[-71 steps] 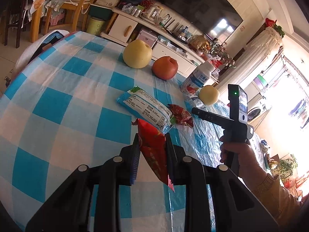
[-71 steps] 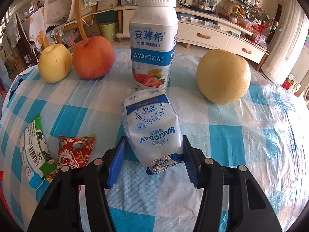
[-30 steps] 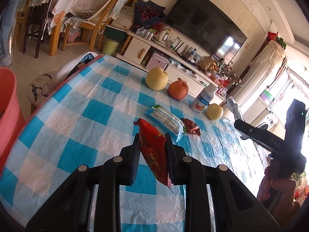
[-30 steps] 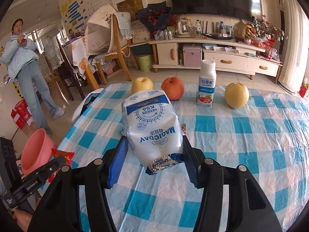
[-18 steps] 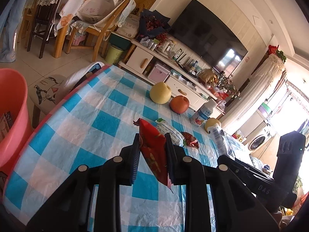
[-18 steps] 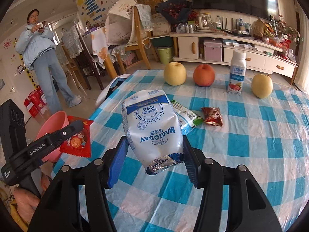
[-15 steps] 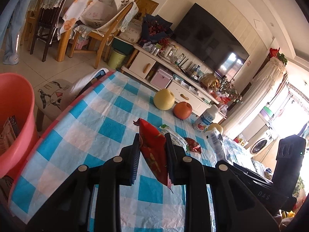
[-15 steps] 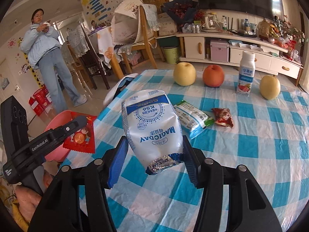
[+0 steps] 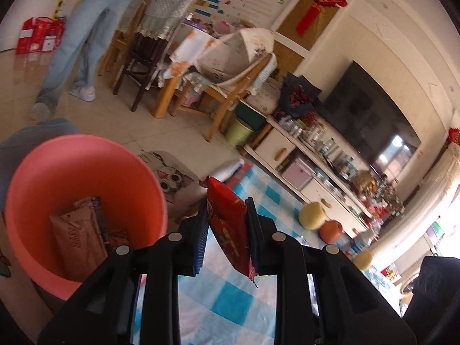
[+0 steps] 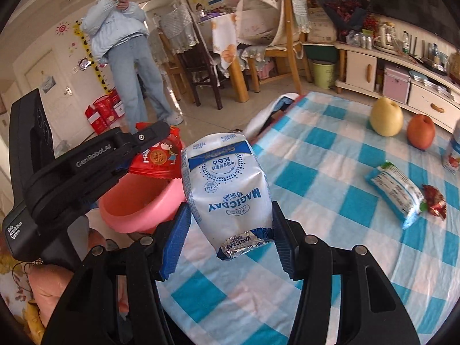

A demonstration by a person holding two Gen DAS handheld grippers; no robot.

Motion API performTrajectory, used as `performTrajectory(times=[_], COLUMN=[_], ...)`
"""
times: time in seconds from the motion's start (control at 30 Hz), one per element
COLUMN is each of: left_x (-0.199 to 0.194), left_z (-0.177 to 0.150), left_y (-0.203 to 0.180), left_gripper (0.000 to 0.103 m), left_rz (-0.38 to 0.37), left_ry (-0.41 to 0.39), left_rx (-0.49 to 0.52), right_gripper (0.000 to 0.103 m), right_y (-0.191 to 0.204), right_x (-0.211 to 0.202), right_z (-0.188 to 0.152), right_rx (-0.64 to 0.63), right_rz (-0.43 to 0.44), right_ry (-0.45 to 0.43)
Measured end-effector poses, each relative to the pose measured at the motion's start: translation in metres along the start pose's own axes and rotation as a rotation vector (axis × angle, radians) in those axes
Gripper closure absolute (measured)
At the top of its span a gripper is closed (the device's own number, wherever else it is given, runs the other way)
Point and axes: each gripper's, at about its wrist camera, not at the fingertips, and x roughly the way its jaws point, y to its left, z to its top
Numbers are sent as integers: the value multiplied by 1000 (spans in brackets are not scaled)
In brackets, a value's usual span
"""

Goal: Collect trash
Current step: 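Carry the red snack bag and white pouch over the pink bucket with both tools, then open both tools to drop the bag and pouch into the bucket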

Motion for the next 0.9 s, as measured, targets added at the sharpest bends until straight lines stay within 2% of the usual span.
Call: performTrajectory(times=[0.17, 0.33, 0.4, 0.47, 0.5, 0.53, 0.63, 0.7, 0.9], left_x=[-5, 1, 6, 8, 9, 10, 11, 14, 16], left_z=[27, 42, 44, 47, 48, 48, 48, 48, 38], left_y=[47, 86, 97, 105, 108, 109, 110, 107, 93], left_gripper=[77, 76, 67, 54, 44, 39, 35, 28, 21], left_rz=[180, 280, 325, 341, 351, 359, 377, 379, 353], left_ry=[-81, -77, -52, -36, -32, -32, -40, -36, -19], left_rx=[-88, -206, -234, -257, -263, -261, -240, -216, -138], right_gripper=[46, 46, 45, 30, 26, 22, 22, 19, 14], right_y=[50, 89, 99, 101, 95, 91, 77, 67, 41], right_x=[38, 84, 102, 115, 117, 117, 109, 100, 75], right_z=[22, 34, 34, 35, 35, 35, 29, 23, 9], right_rx=[-90, -191, -234, -227, -204, -175, -131, -111, -71], right_rz=[58, 88, 66, 55, 59, 65, 54, 31, -36], right_ry=[21, 83, 110, 124, 124, 120, 101, 85, 80])
